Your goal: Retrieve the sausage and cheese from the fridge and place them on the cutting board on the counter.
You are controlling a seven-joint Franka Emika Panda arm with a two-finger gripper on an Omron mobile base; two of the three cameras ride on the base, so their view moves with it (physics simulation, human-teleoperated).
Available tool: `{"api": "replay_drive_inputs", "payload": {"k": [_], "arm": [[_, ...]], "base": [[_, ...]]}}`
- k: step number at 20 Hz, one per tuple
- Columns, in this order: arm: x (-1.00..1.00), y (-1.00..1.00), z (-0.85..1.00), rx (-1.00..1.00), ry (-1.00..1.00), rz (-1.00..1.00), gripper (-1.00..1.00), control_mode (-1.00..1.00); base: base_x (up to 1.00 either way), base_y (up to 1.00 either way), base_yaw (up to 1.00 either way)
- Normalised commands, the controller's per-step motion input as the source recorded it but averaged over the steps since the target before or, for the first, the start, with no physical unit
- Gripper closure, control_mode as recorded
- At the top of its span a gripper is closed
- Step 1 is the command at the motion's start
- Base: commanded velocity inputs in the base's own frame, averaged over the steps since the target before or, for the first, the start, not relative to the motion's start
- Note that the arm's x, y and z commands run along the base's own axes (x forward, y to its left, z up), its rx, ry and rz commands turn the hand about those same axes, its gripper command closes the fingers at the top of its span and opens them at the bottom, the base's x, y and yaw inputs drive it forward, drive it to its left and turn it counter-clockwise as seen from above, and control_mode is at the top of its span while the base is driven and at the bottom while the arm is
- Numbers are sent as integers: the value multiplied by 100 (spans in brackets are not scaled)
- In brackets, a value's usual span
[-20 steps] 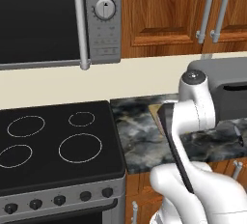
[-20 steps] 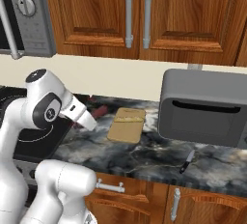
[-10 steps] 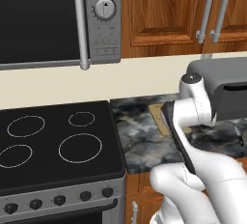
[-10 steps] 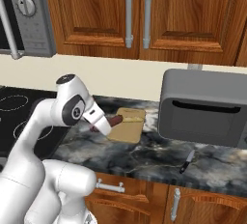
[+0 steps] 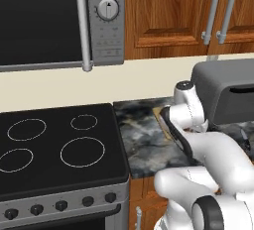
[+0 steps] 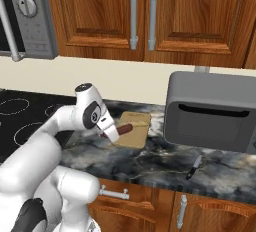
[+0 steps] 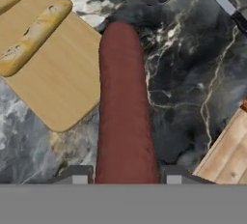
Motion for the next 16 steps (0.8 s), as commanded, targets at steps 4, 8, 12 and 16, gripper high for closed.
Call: {"api": "replay_drive_inputs", "payload": {"k": [4,8,12,16], "arm": [[59,0,-39,12,16,-15,100,-100],[57,0,-30,10,5,-13,100,-100],[42,-7,-37,4,0,-15,100,-100],[45,-22,-36,1,0,-20,100,-100]], "base": [[0,0,0],[0,0,0],[0,0,0],[0,0,0]]}}
